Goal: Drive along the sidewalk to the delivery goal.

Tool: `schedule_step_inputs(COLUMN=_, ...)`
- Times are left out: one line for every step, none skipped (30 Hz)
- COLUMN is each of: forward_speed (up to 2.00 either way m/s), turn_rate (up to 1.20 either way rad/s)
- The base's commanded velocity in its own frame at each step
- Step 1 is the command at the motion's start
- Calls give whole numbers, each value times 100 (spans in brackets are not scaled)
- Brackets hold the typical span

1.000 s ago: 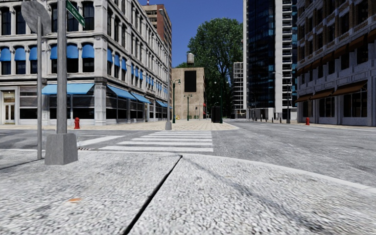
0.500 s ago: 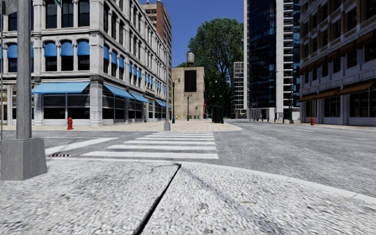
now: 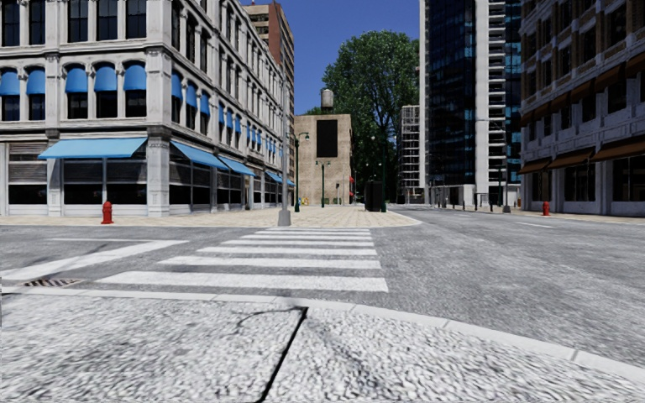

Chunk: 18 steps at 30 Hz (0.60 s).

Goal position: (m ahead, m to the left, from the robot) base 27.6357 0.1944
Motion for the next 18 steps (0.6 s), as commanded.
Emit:
schedule_step_inputs(forward_speed=153, turn_rate=0)
schedule_step_inputs(forward_speed=153, turn_rate=0)
schedule_step_inputs(forward_speed=153, turn_rate=0)
schedule_step_inputs(forward_speed=153, turn_rate=0)
schedule_step_inputs(forward_speed=153, turn_rate=0)
schedule_step_inputs(forward_speed=153, turn_rate=0)
schedule_step_inputs(forward_speed=153, turn_rate=0)
schedule_step_inputs(forward_speed=153, turn_rate=0)
schedule_step_inputs(forward_speed=153, turn_rate=0)
schedule_step_inputs(forward_speed=153, turn_rate=0)
schedule_step_inputs(forward_speed=153, turn_rate=0)
schedule_step_inputs(forward_speed=154, turn_rate=0)
schedule_step_inputs(forward_speed=154, turn_rate=0)
schedule_step_inputs(forward_speed=154, turn_rate=0)
schedule_step_inputs(forward_speed=154, turn_rate=0)
schedule_step_inputs(forward_speed=154, turn_rate=0)
schedule_step_inputs(forward_speed=154, turn_rate=0)
schedule_step_inputs(forward_speed=154, turn_rate=0)
